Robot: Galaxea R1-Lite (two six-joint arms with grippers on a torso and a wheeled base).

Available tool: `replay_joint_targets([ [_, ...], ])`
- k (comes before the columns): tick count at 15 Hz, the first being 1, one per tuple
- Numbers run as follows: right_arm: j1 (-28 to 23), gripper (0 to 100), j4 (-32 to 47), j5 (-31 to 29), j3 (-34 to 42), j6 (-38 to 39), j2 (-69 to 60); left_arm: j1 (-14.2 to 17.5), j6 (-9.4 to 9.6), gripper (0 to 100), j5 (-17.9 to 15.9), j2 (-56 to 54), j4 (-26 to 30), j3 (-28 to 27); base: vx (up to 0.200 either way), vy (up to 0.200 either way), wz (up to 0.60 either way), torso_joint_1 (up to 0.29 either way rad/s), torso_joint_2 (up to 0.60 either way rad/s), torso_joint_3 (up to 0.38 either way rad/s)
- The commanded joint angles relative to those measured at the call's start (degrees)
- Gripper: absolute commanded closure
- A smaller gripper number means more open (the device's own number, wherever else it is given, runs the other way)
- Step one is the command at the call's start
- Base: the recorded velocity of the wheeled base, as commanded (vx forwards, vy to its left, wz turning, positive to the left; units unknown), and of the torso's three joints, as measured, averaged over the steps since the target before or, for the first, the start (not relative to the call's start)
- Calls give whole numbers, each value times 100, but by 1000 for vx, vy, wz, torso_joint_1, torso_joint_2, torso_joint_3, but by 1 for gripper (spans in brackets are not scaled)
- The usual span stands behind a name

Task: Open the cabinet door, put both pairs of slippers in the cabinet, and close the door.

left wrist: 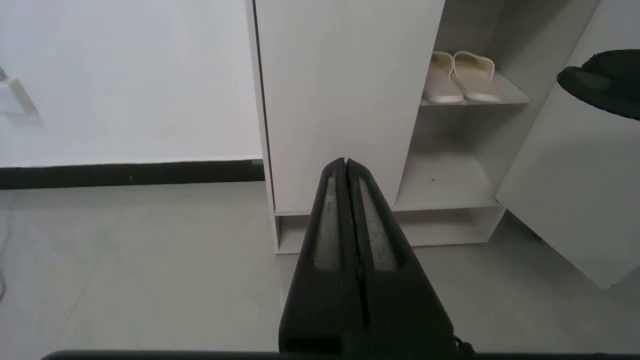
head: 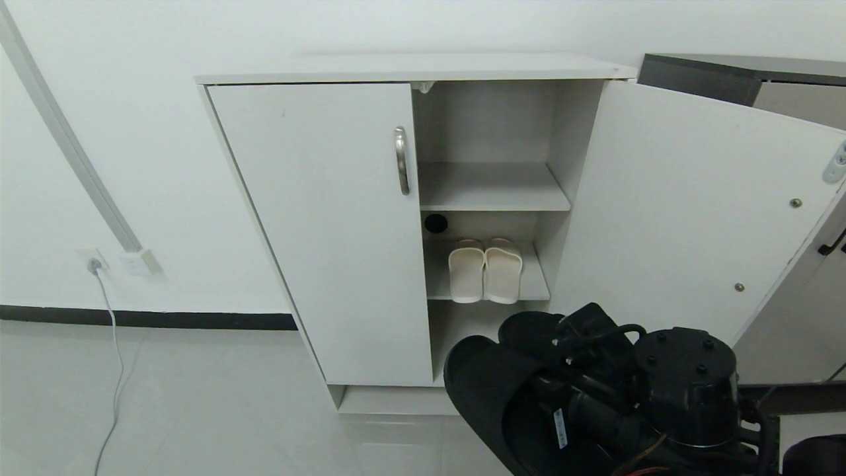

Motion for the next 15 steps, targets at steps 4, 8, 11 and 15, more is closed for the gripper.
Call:
replay_joint_targets([
  [4, 212, 100, -486, -880, -623, 61, 892, 1, 3, 100, -4, 7, -1, 2, 0, 0, 0, 0, 0, 0],
  [8, 160, 100, 1316, -2216, -3049, 1089, 1902, 1, 12, 100, -4, 7, -1, 2, 0, 0, 0, 0, 0, 0],
  [11, 10, 100, 3733, -2893, -4983, 1915, 2025, 1, 38, 100, -13, 7, -1, 2, 0, 0, 0, 0, 0, 0],
  [15, -210, 100, 3531, -2911, -5580, 1098, 1955, 1, 38, 100, -13, 7, -1, 2, 0, 0, 0, 0, 0, 0],
])
